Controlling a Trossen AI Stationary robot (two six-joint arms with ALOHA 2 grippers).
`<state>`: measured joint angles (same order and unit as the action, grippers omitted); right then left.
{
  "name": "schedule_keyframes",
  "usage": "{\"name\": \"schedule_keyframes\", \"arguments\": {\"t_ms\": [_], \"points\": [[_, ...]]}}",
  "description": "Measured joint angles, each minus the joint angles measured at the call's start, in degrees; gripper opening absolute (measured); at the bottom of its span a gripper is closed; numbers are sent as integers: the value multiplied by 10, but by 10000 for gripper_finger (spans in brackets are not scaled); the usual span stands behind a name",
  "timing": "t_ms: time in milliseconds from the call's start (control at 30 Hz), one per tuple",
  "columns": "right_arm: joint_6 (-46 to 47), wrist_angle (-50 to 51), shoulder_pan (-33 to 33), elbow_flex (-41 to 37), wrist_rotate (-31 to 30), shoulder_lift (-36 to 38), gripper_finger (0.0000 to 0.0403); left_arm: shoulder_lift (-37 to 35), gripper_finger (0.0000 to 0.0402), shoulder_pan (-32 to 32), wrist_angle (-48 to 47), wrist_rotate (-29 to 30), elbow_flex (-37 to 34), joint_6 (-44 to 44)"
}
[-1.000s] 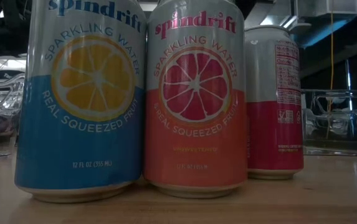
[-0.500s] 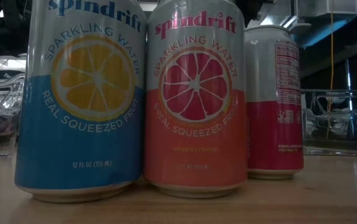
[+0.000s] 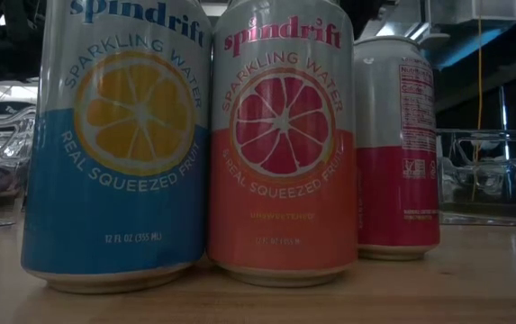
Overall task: Sort soda cans
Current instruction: Put the blue soda can into the middle right transparent bin
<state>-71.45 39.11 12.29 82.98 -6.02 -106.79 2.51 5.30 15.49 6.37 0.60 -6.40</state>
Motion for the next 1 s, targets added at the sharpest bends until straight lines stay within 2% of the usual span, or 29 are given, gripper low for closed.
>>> {"name": "schedule_keyframes", "arguments": {"t_ms": [200,367,867,1000], "points": [[23,57,1,25,-21,1,270,0,40,0,0,0,0,0],[28,106,1,59,-20,-1,246,0,40,0,0,0,0,0],[72,202,1,93,-26,0,245,0,40,0,0,0,0,0],[84,246,1,111,-52,0,245,0,40,0,0,0,0,1]]}}
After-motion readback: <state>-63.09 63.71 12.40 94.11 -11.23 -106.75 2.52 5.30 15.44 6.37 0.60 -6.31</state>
